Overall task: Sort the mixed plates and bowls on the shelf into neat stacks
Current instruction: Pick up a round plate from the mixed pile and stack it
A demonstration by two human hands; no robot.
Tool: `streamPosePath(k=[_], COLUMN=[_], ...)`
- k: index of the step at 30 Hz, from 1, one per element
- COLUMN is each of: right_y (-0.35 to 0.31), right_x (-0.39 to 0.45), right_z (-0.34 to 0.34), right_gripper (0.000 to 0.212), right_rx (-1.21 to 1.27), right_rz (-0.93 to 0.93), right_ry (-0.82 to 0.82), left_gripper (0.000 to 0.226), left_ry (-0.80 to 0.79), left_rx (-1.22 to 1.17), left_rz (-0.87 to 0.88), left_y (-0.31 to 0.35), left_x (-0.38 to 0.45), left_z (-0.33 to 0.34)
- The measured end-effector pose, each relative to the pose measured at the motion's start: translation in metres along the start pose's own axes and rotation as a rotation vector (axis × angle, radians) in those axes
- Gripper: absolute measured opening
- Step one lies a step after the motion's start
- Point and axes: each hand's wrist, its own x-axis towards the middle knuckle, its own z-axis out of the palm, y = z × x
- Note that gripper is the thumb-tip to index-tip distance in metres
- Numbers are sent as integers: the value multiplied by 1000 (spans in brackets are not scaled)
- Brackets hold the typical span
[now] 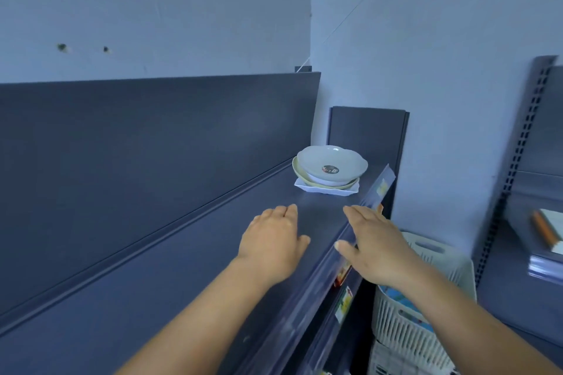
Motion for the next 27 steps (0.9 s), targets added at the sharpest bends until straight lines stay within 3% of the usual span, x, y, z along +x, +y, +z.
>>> streamPosePath(k=[15, 22, 27], right_y=[124, 156, 163], right_x=[175, 227, 243], right_z=[7, 15, 23], right_gripper=[64, 43, 30], right_rx=[161, 370, 477], right_rz=[65, 119, 102], right_ry=[9, 20, 57], left_gripper=[49, 54, 38], left_ry=[21, 43, 106], left_rx=[-102, -192, -427], left_rz=[-224, -441, -568], left_y=[18, 23, 17], left_x=[193, 246, 262], left_z=[42, 59, 69])
